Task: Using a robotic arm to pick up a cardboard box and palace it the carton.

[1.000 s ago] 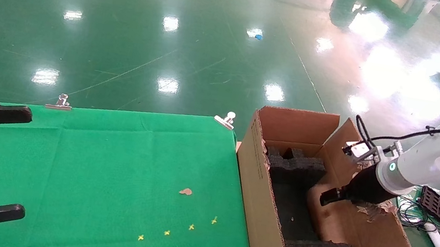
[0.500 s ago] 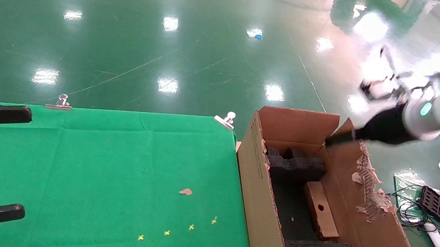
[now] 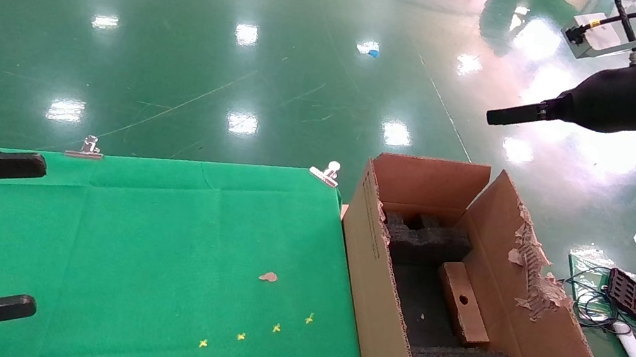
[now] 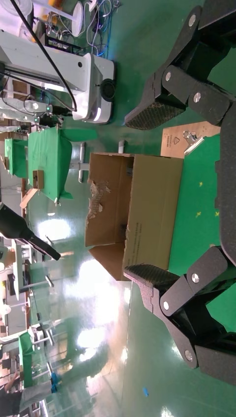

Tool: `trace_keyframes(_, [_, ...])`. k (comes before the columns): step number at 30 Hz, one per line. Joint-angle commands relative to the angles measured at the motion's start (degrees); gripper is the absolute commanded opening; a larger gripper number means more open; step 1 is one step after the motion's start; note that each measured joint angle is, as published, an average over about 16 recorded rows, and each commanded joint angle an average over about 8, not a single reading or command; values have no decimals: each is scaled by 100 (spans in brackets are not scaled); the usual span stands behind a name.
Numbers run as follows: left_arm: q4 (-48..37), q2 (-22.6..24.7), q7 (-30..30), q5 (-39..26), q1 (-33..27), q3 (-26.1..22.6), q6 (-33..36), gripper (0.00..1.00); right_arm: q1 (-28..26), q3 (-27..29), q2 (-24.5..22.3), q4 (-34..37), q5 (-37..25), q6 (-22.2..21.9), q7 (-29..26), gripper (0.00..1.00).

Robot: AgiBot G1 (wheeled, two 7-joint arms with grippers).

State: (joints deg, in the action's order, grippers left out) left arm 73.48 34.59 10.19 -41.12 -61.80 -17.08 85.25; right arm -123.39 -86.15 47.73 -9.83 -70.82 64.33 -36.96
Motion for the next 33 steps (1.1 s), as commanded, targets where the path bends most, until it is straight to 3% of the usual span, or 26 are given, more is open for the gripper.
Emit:
trace_keyframes(1, [0, 0, 0, 1, 0, 0, -1, 100, -25, 21, -32, -26, 40, -48, 29, 100])
trace_keyframes(33, [-5, -3, -6, 7, -4, -10, -1, 100, 3201, 3663, -681, -3333, 1533, 1084, 1382, 100])
